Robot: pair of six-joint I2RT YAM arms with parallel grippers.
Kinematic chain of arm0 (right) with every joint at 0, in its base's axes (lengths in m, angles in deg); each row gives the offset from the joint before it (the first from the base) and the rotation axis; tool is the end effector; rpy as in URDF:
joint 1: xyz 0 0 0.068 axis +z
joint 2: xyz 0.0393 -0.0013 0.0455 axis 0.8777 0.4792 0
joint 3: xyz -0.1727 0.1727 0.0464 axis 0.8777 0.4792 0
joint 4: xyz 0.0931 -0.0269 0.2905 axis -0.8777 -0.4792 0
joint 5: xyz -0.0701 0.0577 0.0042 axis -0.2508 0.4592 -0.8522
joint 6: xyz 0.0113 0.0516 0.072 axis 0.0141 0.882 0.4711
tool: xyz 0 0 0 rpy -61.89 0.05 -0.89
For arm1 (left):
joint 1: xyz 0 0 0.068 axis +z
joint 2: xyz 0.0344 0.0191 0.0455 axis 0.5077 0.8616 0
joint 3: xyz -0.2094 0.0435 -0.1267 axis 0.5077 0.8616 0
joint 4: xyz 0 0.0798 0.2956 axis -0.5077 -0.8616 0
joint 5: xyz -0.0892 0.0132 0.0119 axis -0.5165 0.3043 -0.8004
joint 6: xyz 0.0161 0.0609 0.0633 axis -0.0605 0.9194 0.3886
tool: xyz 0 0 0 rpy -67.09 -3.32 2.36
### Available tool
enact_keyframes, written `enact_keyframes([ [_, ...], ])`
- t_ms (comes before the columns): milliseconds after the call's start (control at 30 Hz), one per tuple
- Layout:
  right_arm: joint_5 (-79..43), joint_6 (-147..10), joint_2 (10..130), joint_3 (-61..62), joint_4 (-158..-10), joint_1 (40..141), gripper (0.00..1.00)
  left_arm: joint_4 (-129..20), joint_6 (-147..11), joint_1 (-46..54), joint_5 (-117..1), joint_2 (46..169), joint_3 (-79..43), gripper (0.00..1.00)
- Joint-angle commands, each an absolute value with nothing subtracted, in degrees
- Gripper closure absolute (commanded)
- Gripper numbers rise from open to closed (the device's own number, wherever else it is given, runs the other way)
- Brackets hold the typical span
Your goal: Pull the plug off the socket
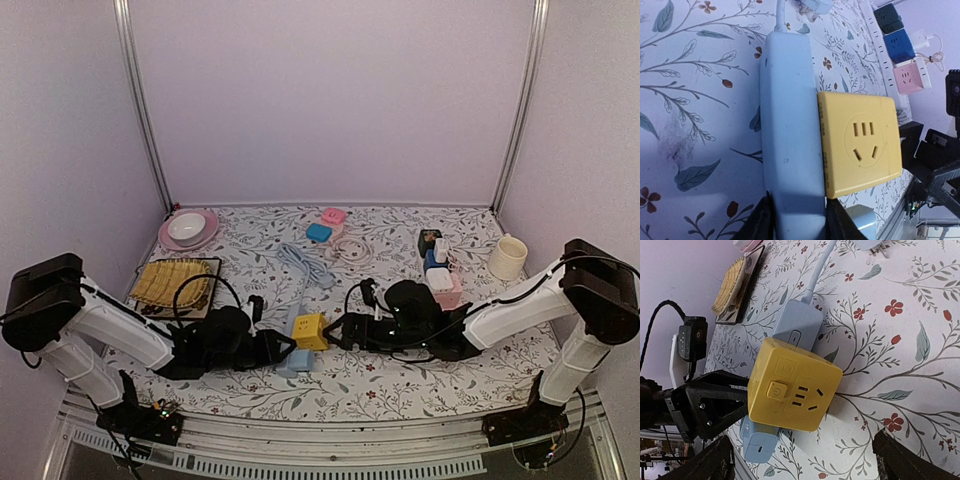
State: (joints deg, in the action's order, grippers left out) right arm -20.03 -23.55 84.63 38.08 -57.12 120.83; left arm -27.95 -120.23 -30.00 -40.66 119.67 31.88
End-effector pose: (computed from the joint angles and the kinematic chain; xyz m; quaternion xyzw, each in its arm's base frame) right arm 0.1875 0.3336 0.0570 -0.0846 0.8671 0.4277 0.2408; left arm 0.1631 -0.2634 0.0212 -0.0586 0.8884 -0.3648 0.2725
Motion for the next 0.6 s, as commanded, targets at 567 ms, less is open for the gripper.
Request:
enact_keyframes([
  [567,-23.05,-19.34,92.97,28.44,-59.89,129.49,0.17,-8.68,-132.03,-27.47,-50.83,136.23,39.23,0.71],
])
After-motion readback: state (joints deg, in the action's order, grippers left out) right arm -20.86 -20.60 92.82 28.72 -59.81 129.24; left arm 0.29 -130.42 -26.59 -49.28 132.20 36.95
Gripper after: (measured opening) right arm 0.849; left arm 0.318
